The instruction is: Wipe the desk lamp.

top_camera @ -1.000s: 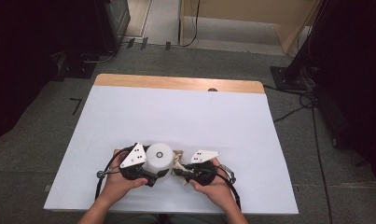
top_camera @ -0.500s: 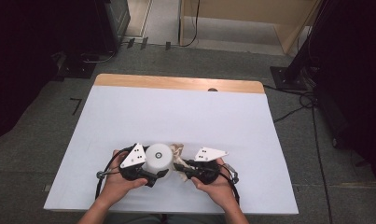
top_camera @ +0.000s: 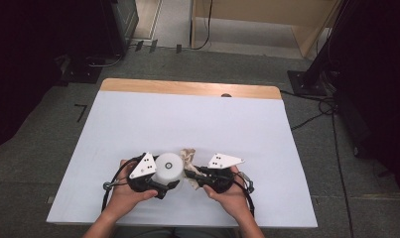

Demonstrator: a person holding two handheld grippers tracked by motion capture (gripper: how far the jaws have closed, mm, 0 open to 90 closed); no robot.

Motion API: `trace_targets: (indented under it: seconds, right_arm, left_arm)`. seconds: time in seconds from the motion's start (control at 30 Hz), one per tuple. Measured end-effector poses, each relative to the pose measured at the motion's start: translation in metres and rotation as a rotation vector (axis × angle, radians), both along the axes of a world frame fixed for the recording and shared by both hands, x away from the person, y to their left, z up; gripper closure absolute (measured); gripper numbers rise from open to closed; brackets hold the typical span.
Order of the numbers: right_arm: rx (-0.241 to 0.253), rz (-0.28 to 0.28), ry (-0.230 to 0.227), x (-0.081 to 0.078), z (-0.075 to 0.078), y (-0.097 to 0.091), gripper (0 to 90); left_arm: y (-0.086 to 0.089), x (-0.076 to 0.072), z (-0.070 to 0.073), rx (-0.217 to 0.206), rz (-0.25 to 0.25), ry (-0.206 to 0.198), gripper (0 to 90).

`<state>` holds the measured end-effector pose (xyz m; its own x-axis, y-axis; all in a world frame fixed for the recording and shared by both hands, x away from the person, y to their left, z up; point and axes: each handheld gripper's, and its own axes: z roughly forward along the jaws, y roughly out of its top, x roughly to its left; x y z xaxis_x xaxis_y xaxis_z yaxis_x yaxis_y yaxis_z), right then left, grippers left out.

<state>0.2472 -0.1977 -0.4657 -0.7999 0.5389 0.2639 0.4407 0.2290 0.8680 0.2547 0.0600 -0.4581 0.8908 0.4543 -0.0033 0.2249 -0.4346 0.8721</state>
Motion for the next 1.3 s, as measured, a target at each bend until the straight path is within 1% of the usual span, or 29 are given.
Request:
trace_targets:
  seconds: [0.03, 0.07, 0.13, 0.23, 0.3, 0.37, 0.43, 0.53, 0.6, 0.67, 0.77, 0.83, 0.87, 0.9, 0.97, 1.07, 1.13, 1.17, 1.27, 1.3]
  right_arm:
    - [-0.001, 0.004, 0.021, 0.001, -0.003, 0.0, 77.2]
    - [-0.011, 0.012, 0.058, 0.002, -0.006, 0.001, 77.2]
    - [-0.055, 0.016, 0.096, 0.004, -0.014, 0.003, 77.2]
    - [-0.115, 0.007, 0.11, 0.005, -0.018, 0.008, 77.3]
    - [-0.115, 0.002, 0.116, 0.005, -0.017, 0.008, 77.3]
    - [-0.098, -0.002, 0.1, 0.004, -0.014, 0.007, 77.3]
    - [-0.066, -0.009, 0.081, 0.003, -0.007, 0.005, 77.3]
    - [-0.025, -0.009, 0.023, -0.001, 0.008, 0.002, 77.3]
    - [0.016, -0.013, -0.011, -0.005, 0.018, 0.0, 77.4]
    - [0.043, -0.013, -0.043, -0.009, 0.026, -0.002, 77.4]
    - [0.044, -0.003, -0.051, -0.011, 0.028, -0.004, 77.4]
    - [0.049, 0.008, -0.031, -0.01, 0.024, -0.004, 77.4]
    - [0.041, 0.012, -0.016, -0.008, 0.021, -0.004, 77.3]
    - [0.033, 0.019, 0.006, -0.006, 0.016, -0.003, 77.3]
    - [0.019, 0.028, 0.07, -0.001, 0.006, -0.002, 77.3]
    - [-0.033, 0.025, 0.142, 0.003, -0.009, 0.001, 77.3]
    - [-0.07, 0.043, 0.186, 0.005, -0.016, 0.003, 77.3]
    - [-0.086, 0.049, 0.201, 0.004, -0.018, 0.004, 77.3]
    - [-0.091, 0.053, 0.193, 0.003, -0.016, 0.003, 77.3]
    - [-0.086, 0.057, 0.177, 0.003, -0.014, 0.003, 77.3]
  left_arm:
    - [0.0, 0.0, 0.0, 0.0, 0.0, 0.0, 8.4]
    - [0.0, 0.0, 0.0, 0.0, 0.0, -0.001, 8.4]
    - [0.0, 0.0, 0.0, -0.003, 0.0, 0.0, 8.4]
    - [0.0, 0.0, -0.001, -0.005, -0.001, -0.002, 8.4]
    - [0.0, 0.0, -0.001, -0.006, -0.001, -0.002, 8.4]
    - [0.001, 0.0, -0.001, -0.005, -0.003, -0.003, 8.3]
    - [0.001, 0.0, -0.001, -0.002, -0.006, -0.002, 8.3]
    - [0.001, 0.0, -0.001, -0.001, -0.004, -0.002, 8.3]
    - [0.0, 0.0, -0.001, -0.002, -0.003, 0.0, 8.3]
    - [0.0, 0.001, 0.0, 0.001, -0.005, 0.003, 8.3]
    - [0.0, 0.002, 0.0, 0.002, -0.009, 0.006, 8.3]
    - [0.001, 0.002, -0.001, -0.002, -0.011, 0.005, 8.3]
    - [0.001, 0.002, -0.001, -0.005, -0.012, 0.005, 8.3]
    - [0.001, 0.002, -0.001, -0.007, -0.013, 0.008, 8.2]
    - [0.001, 0.002, -0.002, -0.009, -0.013, 0.009, 8.2]
    - [0.001, 0.003, -0.002, -0.008, -0.016, 0.011, 8.1]
    - [0.001, 0.003, -0.002, -0.007, -0.02, 0.014, 8.0]
    - [0.001, 0.003, -0.002, -0.008, -0.02, 0.017, 8.0]
    - [0.001, 0.004, -0.003, -0.01, -0.019, 0.03, 7.6]
    - [0.001, 0.004, -0.003, -0.011, -0.017, 0.032, 7.6]
